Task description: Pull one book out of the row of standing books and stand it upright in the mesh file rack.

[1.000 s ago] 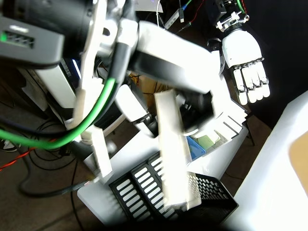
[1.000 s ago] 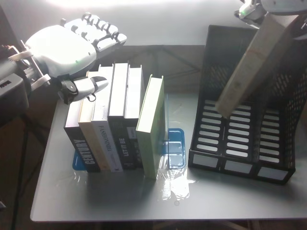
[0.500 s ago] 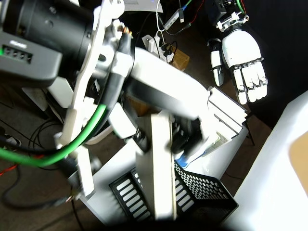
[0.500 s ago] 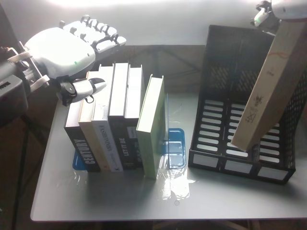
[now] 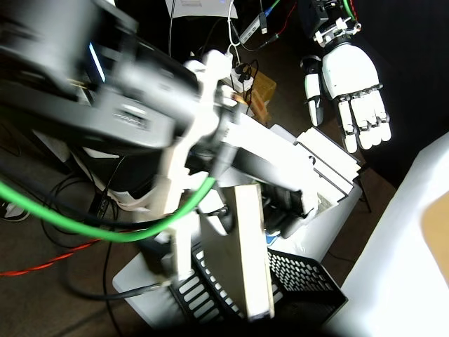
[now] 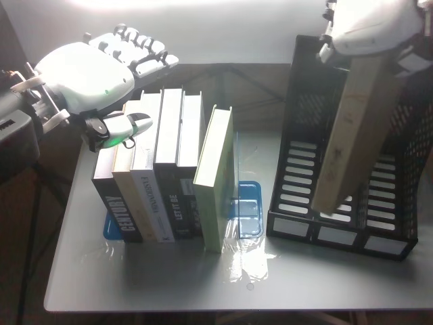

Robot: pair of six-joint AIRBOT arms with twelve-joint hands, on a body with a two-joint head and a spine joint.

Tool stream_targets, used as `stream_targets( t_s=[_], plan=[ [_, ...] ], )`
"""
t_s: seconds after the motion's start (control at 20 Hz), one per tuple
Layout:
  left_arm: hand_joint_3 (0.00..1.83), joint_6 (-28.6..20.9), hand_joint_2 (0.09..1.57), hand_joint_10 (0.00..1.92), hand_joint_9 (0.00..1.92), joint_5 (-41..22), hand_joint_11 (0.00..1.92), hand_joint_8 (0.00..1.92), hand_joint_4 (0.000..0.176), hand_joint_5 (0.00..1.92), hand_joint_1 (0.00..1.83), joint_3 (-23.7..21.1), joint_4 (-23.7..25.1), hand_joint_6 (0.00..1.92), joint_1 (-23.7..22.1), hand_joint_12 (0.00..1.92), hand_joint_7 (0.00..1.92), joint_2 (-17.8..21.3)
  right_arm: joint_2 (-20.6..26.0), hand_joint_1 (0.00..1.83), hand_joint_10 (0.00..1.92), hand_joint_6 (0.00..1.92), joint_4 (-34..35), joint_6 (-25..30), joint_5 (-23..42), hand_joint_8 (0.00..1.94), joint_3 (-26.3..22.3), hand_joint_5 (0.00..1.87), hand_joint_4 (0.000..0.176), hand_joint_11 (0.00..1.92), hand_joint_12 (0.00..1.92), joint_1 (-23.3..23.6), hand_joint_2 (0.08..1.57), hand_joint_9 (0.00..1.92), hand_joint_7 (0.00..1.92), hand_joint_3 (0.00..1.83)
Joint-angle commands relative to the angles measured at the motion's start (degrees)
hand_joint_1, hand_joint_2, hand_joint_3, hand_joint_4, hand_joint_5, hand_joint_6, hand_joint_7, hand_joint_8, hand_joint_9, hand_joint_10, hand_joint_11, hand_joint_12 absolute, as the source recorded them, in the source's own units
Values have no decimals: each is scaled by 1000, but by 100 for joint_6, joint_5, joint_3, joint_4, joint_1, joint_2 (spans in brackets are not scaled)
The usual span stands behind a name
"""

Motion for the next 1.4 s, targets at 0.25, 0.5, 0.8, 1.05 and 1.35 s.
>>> stream_targets(
  t_s=[0.25,0.5,0.8,1.05,1.35],
  plan=[
    [2,-79,1439,0,0,-880,0,0,21,45,378,0,-14,2,-3,8,0,58,-456,1355,1469,1202,-1159,706,-890,1174,580,790,0,588,1697,-103,1185,797,847,0],
    [3,-104,1443,0,0,-980,0,0,3,52,374,2,46,1,-2,0,0,14,-811,1355,1492,1111,-1159,765,-1004,1220,963,825,0,605,1696,-101,1187,804,792,0],
    [2,-177,1448,0,0,-1069,0,0,6,39,385,10,106,3,-5,0,0,-15,-1262,1360,1469,1161,-1159,687,-1181,1114,1320,814,0,529,1700,-74,1175,795,874,0],
    [1,-391,1449,0,0,-1298,0,0,12,29,351,8,237,1,21,0,0,-34,-1554,1348,1516,1254,-1159,643,-1189,1204,1710,764,0,513,1694,-74,1207,771,780,0],
    [2,-649,1455,0,0,-1614,0,0,7,31,307,-31,455,5,59,0,0,-35,-1769,1347,1536,1244,-1159,723,-1219,1192,2093,780,0,492,1680,-71,1207,733,793,1]
  ],
)
